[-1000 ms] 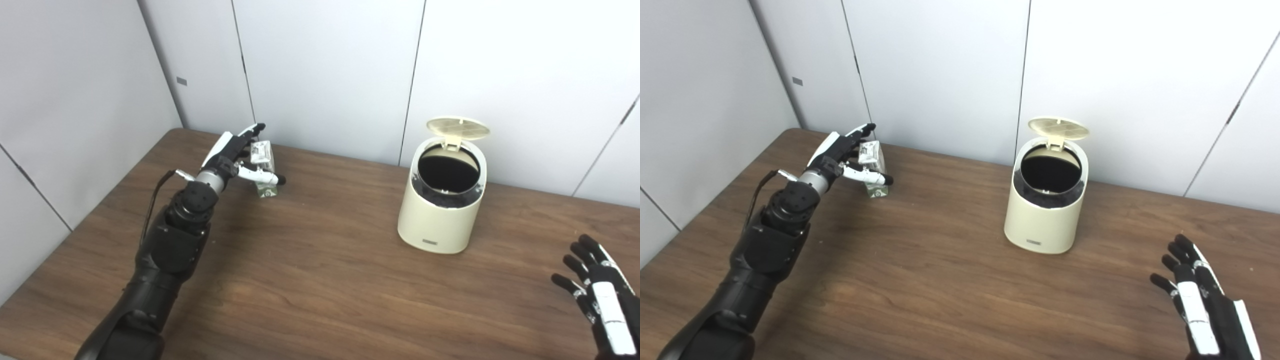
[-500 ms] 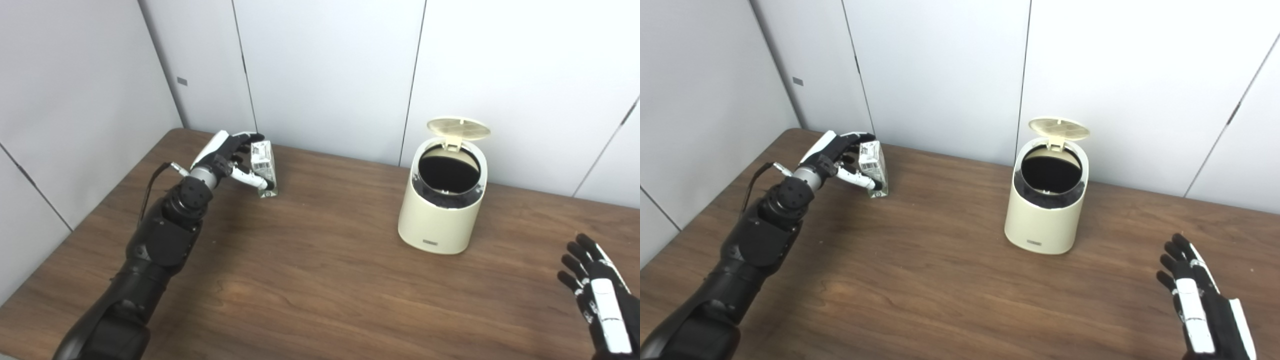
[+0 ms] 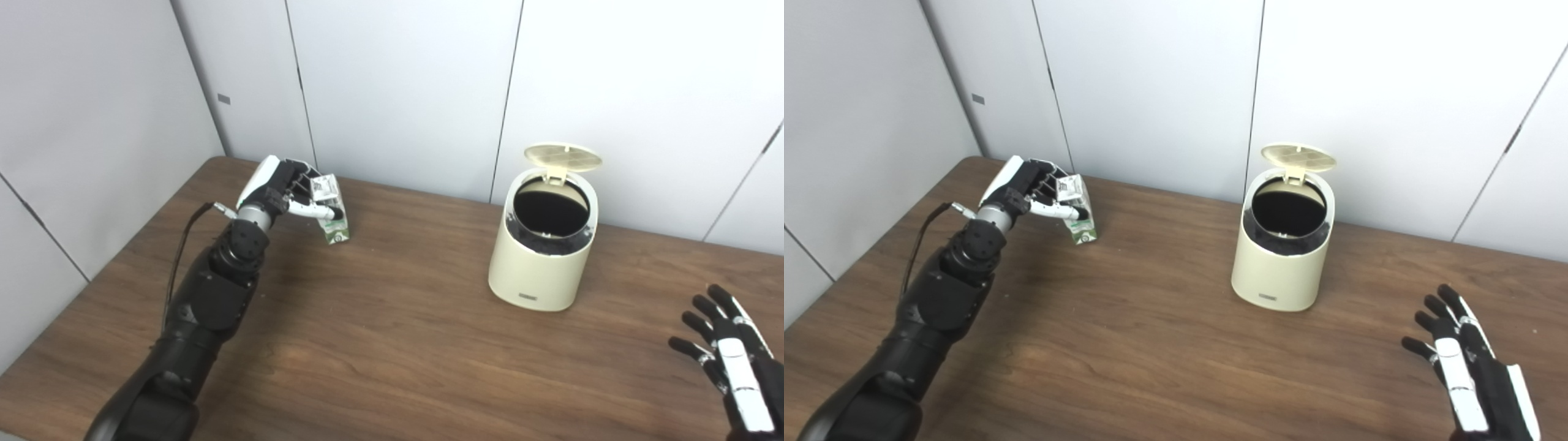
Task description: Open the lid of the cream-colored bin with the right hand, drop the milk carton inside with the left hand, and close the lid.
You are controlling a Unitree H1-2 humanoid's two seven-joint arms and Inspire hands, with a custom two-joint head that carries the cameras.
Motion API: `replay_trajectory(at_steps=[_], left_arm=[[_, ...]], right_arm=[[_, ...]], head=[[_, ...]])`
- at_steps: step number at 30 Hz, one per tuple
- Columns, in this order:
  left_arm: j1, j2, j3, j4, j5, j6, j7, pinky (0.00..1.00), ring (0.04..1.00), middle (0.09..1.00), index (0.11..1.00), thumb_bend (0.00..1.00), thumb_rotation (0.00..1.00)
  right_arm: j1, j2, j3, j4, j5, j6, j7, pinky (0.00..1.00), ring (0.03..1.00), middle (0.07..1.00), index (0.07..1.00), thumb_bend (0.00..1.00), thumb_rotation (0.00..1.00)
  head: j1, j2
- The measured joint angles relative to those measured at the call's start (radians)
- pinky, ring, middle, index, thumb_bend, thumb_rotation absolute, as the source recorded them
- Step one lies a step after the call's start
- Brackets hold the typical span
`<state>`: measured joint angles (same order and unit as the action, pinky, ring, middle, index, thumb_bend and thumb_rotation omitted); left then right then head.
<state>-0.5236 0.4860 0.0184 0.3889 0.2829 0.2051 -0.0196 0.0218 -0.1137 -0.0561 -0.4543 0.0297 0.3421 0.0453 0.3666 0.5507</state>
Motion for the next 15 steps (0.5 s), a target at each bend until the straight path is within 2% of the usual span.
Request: replay_trajectory(at_steps=[5,10,12,15], left_arm=[[-0.023,-0.032,-0.025,0.043,0.034,-0.066,0.046,0.45,0.469,0.499,0.461,0.50,0.00],[-0.024,-0.046,-0.030,0.039,0.061,-0.076,0.068,0.46,0.469,0.507,0.449,0.50,0.00],[-0.017,-0.053,-0.027,0.011,0.073,-0.073,0.087,0.47,0.477,0.513,0.440,0.50,0.00],[0.008,-0.086,-0.017,-0.098,0.094,-0.063,0.128,0.49,0.479,0.508,0.441,0.50,0.00]], right_arm=[[0.000,-0.008,-0.003,0.005,0.006,-0.029,0.008,0.68,0.824,0.857,0.888,0.42,0.83],[0.000,-0.008,-0.008,0.005,0.013,-0.036,0.008,0.73,0.844,0.856,0.886,0.44,0.86],[0.000,-0.008,-0.014,0.006,0.023,-0.036,0.008,0.73,0.845,0.855,0.888,0.45,0.87],[-0.001,-0.008,-0.028,0.006,0.052,-0.035,0.012,0.74,0.849,0.866,0.894,0.48,0.85]], head=[[0.002,0.002],[-0.003,0.003],[-0.009,0.006],[-0.011,0.008]])
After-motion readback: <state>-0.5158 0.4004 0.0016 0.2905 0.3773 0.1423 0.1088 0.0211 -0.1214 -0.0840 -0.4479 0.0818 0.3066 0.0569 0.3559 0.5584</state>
